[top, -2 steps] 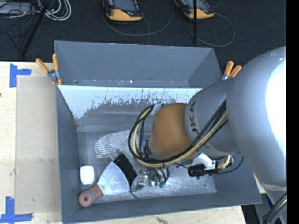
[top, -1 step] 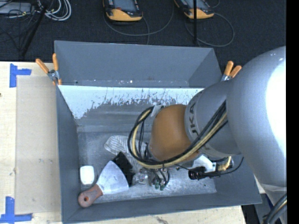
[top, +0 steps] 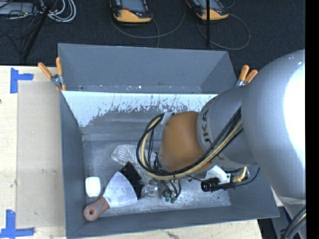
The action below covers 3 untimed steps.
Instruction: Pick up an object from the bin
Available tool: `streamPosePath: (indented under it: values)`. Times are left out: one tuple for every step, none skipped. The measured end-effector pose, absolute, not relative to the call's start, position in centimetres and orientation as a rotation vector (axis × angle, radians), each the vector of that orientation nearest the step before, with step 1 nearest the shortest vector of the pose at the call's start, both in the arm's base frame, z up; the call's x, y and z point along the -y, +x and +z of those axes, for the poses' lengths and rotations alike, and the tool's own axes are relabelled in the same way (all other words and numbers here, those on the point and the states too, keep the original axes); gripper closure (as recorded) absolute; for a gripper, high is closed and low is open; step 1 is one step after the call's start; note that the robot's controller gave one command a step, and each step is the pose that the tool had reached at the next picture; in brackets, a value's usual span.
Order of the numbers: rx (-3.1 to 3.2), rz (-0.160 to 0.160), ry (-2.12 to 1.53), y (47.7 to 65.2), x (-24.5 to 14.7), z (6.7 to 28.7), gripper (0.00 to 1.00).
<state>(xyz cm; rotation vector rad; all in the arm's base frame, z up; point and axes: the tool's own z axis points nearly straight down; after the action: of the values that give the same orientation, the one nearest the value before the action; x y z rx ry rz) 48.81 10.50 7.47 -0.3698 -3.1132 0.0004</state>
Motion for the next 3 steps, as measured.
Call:
streamPosePath:
  values:
    - [3.111,0.007,-0.374,48.2,-10.6,11.1,1.00]
    - [3.117,0.001,-0.373,48.4,-10.7,16.1,1.00]
    - [3.118,-0.001,-0.385,48.6,-11.3,18.3,1.00]
